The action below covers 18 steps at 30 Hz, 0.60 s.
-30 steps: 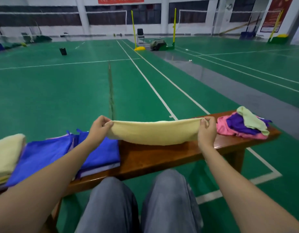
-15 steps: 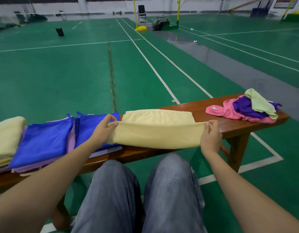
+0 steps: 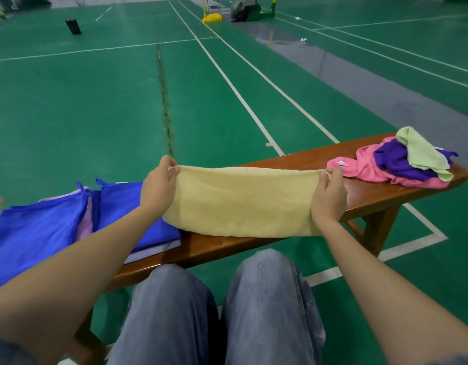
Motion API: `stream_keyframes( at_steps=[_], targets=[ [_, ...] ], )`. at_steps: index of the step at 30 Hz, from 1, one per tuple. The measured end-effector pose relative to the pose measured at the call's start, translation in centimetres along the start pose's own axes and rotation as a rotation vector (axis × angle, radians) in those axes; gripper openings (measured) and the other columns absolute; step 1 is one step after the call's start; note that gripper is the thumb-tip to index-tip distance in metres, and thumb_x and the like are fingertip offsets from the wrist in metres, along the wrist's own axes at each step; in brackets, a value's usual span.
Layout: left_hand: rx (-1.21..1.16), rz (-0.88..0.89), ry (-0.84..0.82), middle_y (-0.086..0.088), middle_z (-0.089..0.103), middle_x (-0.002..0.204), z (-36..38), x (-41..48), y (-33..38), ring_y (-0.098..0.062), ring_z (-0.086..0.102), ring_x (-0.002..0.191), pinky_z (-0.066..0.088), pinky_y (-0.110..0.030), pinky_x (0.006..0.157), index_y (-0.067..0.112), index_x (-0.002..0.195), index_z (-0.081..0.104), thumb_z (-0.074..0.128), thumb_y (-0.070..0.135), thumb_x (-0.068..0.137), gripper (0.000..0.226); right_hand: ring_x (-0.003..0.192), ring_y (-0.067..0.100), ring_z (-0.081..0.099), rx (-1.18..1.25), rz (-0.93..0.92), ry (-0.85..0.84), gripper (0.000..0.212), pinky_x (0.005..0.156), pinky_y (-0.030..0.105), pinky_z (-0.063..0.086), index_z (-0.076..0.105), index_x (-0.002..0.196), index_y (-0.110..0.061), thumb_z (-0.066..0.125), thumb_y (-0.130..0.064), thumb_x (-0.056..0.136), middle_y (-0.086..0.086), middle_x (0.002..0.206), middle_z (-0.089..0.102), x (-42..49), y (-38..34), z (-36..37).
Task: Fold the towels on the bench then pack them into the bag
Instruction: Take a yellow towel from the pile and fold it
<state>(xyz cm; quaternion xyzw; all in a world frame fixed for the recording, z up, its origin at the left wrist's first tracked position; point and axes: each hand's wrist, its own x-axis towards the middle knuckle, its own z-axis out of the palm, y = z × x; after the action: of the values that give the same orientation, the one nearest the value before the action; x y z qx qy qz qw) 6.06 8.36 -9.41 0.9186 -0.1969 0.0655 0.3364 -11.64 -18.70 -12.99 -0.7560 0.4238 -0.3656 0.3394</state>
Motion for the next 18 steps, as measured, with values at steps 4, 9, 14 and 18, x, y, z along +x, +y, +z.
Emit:
stream_keyframes(
  at_steps=[4,9,14,18],
  targets=[
    [0.118,0.011,0.026,-0.009,0.054,0.085,1.4,2.7,0.4,-0.032,0.049,0.077,0.037,-0.037,0.063,0.007,0.107,0.044,0.035,0.022,0.101,0.018,0.083,0.016,0.056,-0.045,0.024,0.009,0.018,0.060,0.024,0.035,0.049,0.104,-0.017,0.035,-0.028,0.102,-0.001,0.092,0.059,1.8,0.1,2.0],
    [0.282,0.041,0.008,-0.012,0.056,0.085,3.8,5.9,0.0,-0.034,0.053,0.075,0.038,-0.038,0.062,0.008,0.102,0.042,0.032,0.021,0.101,0.017,0.079,0.016,0.053,-0.122,0.052,0.004,0.020,0.059,0.024,0.032,0.048,0.108,-0.015,0.033,-0.027,0.103,-0.001,0.092,0.057,4.1,0.5,4.1],
    [0.379,0.060,-0.056,-0.016,0.057,0.086,6.4,7.6,-1.5,-0.034,0.052,0.071,0.035,-0.038,0.058,0.008,0.099,0.039,0.030,0.021,0.102,0.017,0.078,0.017,0.052,-0.282,0.037,-0.026,0.020,0.052,0.022,0.025,0.047,0.109,-0.015,0.031,-0.026,0.102,0.002,0.094,0.059,5.4,1.3,5.9],
    [0.426,0.042,-0.088,-0.015,0.055,0.084,8.3,7.9,-2.3,-0.032,0.049,0.068,0.033,-0.037,0.056,0.009,0.097,0.035,0.028,0.020,0.102,0.014,0.077,0.016,0.052,-0.415,0.002,-0.048,0.020,0.049,0.020,0.019,0.048,0.110,-0.014,0.034,-0.024,0.102,0.003,0.095,0.062,5.6,2.5,7.2]
  ],
)
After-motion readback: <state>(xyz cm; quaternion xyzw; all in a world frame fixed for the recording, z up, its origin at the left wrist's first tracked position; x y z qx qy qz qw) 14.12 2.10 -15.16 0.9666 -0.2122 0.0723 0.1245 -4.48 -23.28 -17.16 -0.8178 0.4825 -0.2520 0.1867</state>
